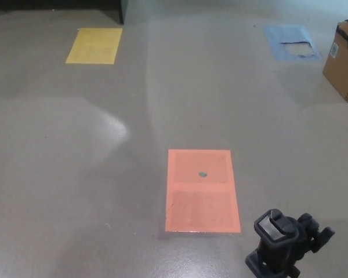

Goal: A phone stand is kept on the floor and the robot uses both its hands to grab it and uses its left hand to extend the phone stand by pulling it upwards

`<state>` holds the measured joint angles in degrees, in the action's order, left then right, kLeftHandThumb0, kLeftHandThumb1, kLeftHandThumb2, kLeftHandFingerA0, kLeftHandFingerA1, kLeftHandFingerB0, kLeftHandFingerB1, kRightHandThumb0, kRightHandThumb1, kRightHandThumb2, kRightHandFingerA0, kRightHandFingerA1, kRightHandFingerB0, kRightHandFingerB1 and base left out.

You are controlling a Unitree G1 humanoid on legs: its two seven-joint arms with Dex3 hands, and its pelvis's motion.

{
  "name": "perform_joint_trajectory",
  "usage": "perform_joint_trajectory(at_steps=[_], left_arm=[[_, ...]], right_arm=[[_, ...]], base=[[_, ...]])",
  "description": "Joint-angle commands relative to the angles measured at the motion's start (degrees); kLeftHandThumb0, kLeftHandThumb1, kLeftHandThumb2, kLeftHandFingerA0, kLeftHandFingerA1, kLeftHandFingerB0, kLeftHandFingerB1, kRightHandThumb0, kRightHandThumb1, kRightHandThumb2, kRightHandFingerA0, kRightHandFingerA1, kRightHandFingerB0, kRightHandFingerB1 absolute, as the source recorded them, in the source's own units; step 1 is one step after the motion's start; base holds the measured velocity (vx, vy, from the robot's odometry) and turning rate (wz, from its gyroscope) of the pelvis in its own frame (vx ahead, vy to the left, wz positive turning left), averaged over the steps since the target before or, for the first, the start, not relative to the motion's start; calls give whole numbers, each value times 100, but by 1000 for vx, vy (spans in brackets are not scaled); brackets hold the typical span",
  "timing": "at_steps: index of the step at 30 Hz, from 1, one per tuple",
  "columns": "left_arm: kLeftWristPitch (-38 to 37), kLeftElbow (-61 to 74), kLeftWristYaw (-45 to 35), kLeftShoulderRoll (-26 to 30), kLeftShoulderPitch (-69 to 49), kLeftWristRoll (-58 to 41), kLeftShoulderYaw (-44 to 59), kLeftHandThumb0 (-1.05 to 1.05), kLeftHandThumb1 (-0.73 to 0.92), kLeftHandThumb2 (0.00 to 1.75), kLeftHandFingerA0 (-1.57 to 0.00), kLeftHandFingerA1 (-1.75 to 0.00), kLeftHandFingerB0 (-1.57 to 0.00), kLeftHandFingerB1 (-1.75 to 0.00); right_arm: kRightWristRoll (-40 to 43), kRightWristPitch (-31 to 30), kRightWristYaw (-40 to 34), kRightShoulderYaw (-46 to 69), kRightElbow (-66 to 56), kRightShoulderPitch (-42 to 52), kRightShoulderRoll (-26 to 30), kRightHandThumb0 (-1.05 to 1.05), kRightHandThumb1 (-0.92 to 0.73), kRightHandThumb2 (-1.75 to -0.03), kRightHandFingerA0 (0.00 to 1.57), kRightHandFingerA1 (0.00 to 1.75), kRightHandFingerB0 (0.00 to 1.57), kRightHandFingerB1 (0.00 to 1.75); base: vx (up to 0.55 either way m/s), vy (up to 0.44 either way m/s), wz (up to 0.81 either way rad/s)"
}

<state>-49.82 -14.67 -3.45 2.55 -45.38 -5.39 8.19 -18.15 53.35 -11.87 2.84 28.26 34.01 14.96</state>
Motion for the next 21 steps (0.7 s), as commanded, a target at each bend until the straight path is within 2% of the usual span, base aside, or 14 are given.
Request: perform_joint_trajectory(at_steps=[1,6,7,9,12,13,15,16,19,21], left_arm=[[-220,-29,-107,34,1,-67,74,-76,91,69,-25,-30,-28,-30],[-240,-153,-175,32,90,-157,97,-75,90,68,-26,-30,-29,-29],[-259,-179,-146,26,111,-104,116,-75,90,68,-27,-30,-29,-29],[-85,-15,-134,8,29,-100,112,-77,90,68,-26,-30,-28,-29],[-121,-49,-170,14,39,-113,120,-76,90,68,-26,-30,-27,-29],[-183,-85,-179,18,64,-111,128,-74,72,106,-19,-46,-20,-44],[-280,-181,-191,26,128,-97,151,-74,72,106,-18,-46,-20,-44],[-313,-207,-212,18,109,-122,149,-78,89,70,-25,-30,-28,-30],[-209,-91,-229,16,37,-113,145,-77,90,68,-26,-30,-27,-29],[-125,55,-221,-14,-48,-109,131,-75,90,68,-25,-30,-28,-29]], right_arm=[[-90,106,-120,58,-36,27,34,-93,-71,-109,0,13,0,10],[-225,109,-232,70,-23,-10,35,-92,-70,-109,2,14,0,11],[-269,-49,-219,74,-120,31,48,-93,-71,-111,1,13,0,12],[-179,-47,-156,54,-180,72,22,-97,-73,-109,0,8,0,6],[-228,90,-247,67,-23,-6,25,-91,-70,-109,1,13,0,11],[-219,71,-239,64,-17,-12,26,-92,-70,-109,1,13,0,12],[-274,47,-271,69,-29,-11,39,-93,-71,-110,0,12,0,11],[-287,59,-281,66,-4,2,44,-94,-71,-110,0,11,0,9],[-274,105,-299,58,47,-21,45,-93,-71,-110,1,12,0,11],[-219,41,-226,41,-39,16,59,-97,-73,-109,0,9,0,6]], base=[[0,0,0],[0,0,0],[0,0,0],[0,0,0],[0,0,0],[0,0,0],[0,0,0],[0,0,0],[0,0,0],[0,0,0]])
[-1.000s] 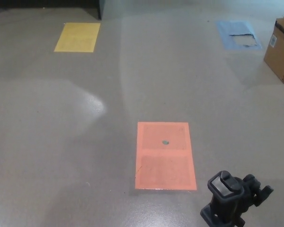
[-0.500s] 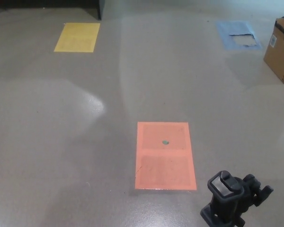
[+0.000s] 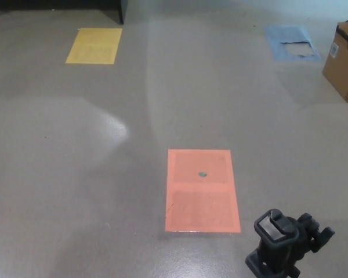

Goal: A phone stand is kept on the floor and the robot uses both its hands to grab it and uses its left hand to extend the phone stand by pulling it upwards

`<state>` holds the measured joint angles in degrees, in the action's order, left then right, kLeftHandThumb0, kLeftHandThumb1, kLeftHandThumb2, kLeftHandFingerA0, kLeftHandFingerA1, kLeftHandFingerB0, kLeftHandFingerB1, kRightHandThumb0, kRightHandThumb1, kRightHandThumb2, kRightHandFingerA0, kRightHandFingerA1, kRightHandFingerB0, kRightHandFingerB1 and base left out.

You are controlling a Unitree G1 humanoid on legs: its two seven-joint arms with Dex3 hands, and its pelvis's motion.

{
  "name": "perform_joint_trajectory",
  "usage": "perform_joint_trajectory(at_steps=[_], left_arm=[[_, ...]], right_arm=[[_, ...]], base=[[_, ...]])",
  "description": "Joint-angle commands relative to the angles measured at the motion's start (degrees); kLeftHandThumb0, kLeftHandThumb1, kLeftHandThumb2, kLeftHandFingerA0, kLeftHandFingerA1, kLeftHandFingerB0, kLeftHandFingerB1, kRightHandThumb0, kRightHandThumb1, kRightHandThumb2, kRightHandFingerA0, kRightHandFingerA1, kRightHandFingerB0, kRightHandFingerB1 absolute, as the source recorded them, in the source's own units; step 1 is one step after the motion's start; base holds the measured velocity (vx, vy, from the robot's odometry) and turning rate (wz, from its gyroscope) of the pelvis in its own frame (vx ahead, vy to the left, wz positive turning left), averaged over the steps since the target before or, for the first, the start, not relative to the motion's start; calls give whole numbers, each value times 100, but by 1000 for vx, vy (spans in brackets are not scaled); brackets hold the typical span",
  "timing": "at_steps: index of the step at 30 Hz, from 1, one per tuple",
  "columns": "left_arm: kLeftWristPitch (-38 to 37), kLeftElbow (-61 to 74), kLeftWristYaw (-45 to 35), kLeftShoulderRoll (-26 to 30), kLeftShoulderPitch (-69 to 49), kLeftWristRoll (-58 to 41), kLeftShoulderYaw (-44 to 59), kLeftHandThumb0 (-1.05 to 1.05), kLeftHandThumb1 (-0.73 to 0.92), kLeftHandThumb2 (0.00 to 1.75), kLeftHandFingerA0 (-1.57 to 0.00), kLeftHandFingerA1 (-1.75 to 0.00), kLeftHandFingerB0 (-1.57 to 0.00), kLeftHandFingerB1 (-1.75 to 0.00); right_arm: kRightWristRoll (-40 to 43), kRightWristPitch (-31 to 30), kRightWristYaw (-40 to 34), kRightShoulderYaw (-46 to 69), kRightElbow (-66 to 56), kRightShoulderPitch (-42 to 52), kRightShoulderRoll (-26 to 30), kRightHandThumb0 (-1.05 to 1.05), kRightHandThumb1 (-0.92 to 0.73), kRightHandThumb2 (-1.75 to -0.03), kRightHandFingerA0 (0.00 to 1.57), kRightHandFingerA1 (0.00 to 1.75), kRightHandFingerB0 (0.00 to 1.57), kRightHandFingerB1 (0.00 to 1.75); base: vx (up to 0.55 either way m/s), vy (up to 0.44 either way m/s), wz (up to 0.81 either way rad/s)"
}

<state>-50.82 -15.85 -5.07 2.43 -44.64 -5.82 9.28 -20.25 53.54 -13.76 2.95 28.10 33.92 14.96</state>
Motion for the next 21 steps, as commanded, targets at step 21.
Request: perform_joint_trajectory(at_steps=[21], left_arm=[[2,103,-69,-51,-75,-15,89,-76,89,69,-25,-30,-29,-30]], right_arm=[[-18,18,-52,26,27,19,75,-99,-74,-110,0,8,0,5]], base=[[0,0,0]])
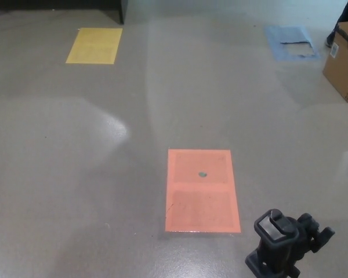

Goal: A phone stand is kept on the floor and the robot uses both its hands to grab it and uses its left hand to extend the phone stand by pulling it upwards

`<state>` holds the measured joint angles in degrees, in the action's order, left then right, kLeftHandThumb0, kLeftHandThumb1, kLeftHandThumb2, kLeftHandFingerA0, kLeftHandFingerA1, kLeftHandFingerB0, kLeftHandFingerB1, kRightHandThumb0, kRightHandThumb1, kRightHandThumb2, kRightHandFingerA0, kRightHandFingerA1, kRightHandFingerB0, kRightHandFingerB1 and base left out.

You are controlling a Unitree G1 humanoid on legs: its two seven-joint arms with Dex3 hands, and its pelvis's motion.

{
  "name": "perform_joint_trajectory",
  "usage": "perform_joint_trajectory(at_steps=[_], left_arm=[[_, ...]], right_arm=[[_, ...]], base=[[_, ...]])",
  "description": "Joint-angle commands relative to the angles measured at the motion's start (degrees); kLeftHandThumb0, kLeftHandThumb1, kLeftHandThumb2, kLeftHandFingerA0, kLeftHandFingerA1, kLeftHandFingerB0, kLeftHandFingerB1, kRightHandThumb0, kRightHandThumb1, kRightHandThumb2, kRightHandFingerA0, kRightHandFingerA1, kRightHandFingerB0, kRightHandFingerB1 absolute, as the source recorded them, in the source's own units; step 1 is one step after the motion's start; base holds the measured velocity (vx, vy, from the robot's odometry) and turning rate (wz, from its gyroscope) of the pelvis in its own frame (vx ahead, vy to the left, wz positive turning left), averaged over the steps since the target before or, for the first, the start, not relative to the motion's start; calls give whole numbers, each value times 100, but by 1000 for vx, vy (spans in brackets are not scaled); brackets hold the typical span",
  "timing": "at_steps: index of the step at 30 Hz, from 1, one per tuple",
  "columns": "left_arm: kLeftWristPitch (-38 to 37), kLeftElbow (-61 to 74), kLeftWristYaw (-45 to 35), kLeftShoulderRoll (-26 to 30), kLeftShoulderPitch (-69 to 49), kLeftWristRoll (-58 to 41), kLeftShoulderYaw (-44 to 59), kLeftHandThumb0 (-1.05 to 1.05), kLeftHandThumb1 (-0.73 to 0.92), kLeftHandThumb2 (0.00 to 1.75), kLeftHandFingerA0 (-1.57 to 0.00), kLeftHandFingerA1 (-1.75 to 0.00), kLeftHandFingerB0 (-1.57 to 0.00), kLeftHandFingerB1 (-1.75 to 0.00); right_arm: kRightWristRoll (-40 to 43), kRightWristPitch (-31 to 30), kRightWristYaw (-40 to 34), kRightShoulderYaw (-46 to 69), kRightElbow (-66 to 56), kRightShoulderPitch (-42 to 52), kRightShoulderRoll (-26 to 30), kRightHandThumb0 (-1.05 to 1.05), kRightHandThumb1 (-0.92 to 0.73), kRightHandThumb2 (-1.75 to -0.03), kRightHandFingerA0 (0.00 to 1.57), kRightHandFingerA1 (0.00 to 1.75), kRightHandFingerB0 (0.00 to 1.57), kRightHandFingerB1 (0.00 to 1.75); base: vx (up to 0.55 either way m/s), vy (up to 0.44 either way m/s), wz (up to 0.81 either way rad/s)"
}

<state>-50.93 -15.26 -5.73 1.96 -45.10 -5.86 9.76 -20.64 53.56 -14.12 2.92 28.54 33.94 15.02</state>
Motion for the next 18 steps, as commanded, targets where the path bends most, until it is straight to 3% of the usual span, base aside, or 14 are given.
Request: perform_joint_trajectory(at_steps=[1,3,4,5,6,7,8,12,13,14,15,18], left_arm=[[16,57,-1,-9,-37,-10,41,-76,89,69,-25,-30,-29,-30],[19,60,-1,-11,-38,-10,42,-76,89,69,-25,-30,-29,-30],[-18,37,2,-25,-32,-12,42,-76,90,69,-26,-30,-29,-30],[-72,-36,-52,-9,7,-87,34,-75,90,68,-27,-31,-28,-29],[-49,-20,-48,-10,3,-93,36,-76,71,107,-19,-46,-20,-44],[-6,13,-34,-16,-8,-89,40,-76,71,107,-19,-46,-20,-44],[-12,-21,-27,-6,20,-73,52,-78,88,70,-25,-31,-29,-30],[-130,-111,-47,-10,33,-90,61,-75,89,68,-26,-30,-30,-30],[-213,-209,-36,3,85,-46,84,-74,72,107,-19,-46,-20,-44],[-240,-243,-35,10,102,-34,91,-74,72,107,-19,-46,-20,-44],[-201,-241,-12,16,163,-4,98,-77,89,69,-27,-31,-25,-28],[-198,-193,-13,-19,93,-24,89,-75,91,68,-26,-31,-28,-30]], right_arm=[[14,1,-14,25,-18,18,72,-99,-74,-110,0,8,0,5],[14,1,-14,25,-19,18,72,-99,-74,-110,0,8,0,5],[18,32,-10,29,-65,48,77,-87,-86,-65,0,19,0,15],[-31,61,-83,47,-19,19,64,-93,-70,-109,2,14,0,10],[-19,57,-74,42,-8,9,61,-94,-71,-109,0,12,0,10],[7,48,-50,33,1,-2,58,-94,-71,-109,0,12,0,10],[17,7,-32,32,-42,12,54,-97,-73,-109,0,9,0,7],[-28,1,-61,48,-98,64,60,-95,-72,-110,1,12,0,8],[-13,51,-66,47,-15,18,72,-94,-71,-109,1,12,0,9],[-7,76,-69,45,22,-2,74,-94,-71,-109,1,12,0,9],[-8,11,-76,43,52,-69,58,-92,-70,-109,0,14,0,12],[171,4,82,22,-69,58,61,-97,-72,-106,0,7,0,6]], base=[[0,0,0],[0,0,0],[0,0,0],[0,0,0],[0,0,0],[0,0,0],[0,0,0],[0,0,0],[0,0,0],[0,0,0],[0,0,0],[0,0,0]])
